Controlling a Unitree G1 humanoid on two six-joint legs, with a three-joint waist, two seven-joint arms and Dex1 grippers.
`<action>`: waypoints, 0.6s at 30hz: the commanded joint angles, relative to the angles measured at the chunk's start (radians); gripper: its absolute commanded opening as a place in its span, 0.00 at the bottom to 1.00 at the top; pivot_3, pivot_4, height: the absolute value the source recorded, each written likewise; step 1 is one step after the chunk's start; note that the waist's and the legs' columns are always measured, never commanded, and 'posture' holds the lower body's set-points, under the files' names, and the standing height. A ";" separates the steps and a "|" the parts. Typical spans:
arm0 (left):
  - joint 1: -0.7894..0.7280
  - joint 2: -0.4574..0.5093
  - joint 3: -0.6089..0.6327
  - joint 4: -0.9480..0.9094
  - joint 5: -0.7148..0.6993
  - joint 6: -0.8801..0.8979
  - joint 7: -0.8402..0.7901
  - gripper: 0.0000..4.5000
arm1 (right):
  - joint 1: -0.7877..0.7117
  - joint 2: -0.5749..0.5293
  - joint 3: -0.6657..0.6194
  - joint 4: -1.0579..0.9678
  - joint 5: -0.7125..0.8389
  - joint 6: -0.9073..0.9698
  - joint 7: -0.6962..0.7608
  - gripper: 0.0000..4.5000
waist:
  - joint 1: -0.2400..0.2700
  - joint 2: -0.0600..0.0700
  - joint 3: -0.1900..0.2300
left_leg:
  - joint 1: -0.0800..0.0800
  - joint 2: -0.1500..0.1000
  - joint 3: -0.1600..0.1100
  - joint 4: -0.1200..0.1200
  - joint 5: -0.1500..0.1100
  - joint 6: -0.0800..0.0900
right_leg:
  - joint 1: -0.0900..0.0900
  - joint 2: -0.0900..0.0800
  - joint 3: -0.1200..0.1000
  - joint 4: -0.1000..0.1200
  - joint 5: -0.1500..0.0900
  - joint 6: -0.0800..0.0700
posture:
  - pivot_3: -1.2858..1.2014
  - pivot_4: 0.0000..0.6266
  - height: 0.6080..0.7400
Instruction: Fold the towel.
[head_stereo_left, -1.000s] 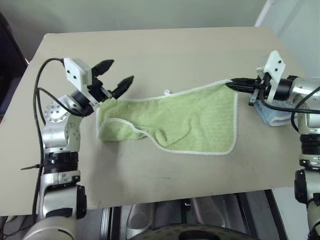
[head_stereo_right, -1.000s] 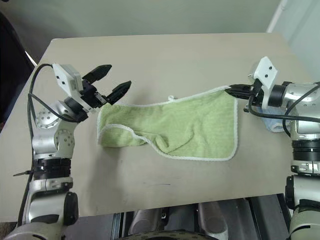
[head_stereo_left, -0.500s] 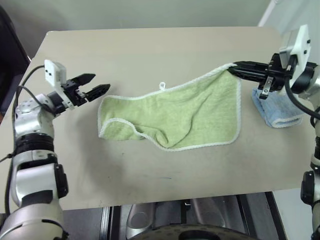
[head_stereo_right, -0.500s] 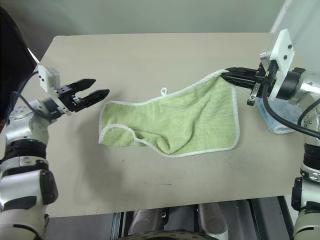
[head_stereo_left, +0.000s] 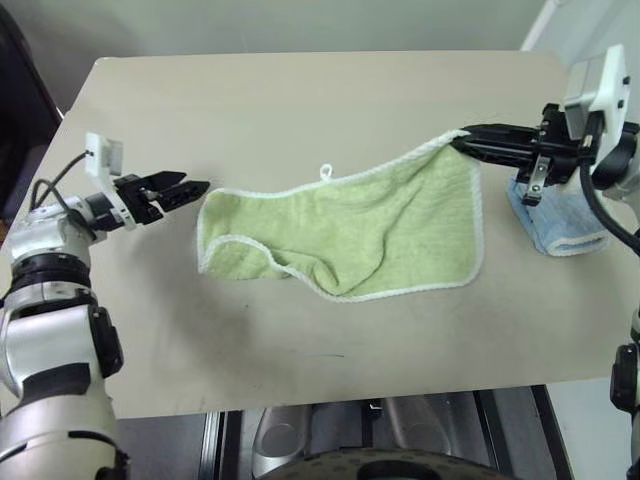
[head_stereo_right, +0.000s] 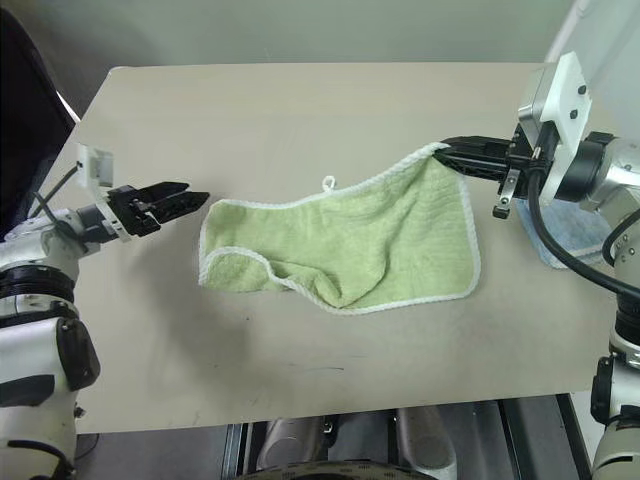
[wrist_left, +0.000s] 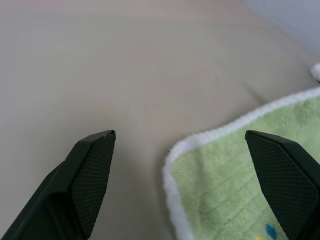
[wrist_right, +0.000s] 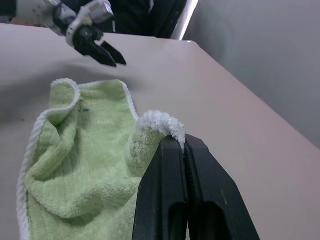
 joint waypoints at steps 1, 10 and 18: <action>-0.030 -0.014 -0.005 0.021 0.021 0.023 -0.007 1.00 | -0.034 -0.031 -0.023 -0.049 0.036 0.010 -0.008 0.00 | 0.000 0.000 0.000 | 0.000 0.000 0.000 0.000 0.000 0.000 | 0.000 0.000 0.000 0.000 0.000 0.000 | 0.52 0.24 0.72; -0.074 -0.045 -0.030 0.083 0.078 0.113 0.054 1.00 | -0.026 -0.054 -0.032 -0.067 0.057 0.017 -0.015 0.00 | 0.002 0.000 0.000 | 0.000 0.000 0.000 0.001 0.002 0.001 | 0.001 0.000 0.000 0.000 0.000 0.001 | 0.52 0.24 0.72; -0.124 -0.060 0.014 0.101 0.057 0.160 0.035 1.00 | -0.032 -0.058 -0.056 -0.075 0.106 0.038 -0.043 0.00 | 0.002 -0.001 0.000 | 0.000 -0.001 0.000 0.001 0.003 0.000 | 0.001 0.000 0.000 0.000 0.001 0.003 | 0.52 0.24 0.72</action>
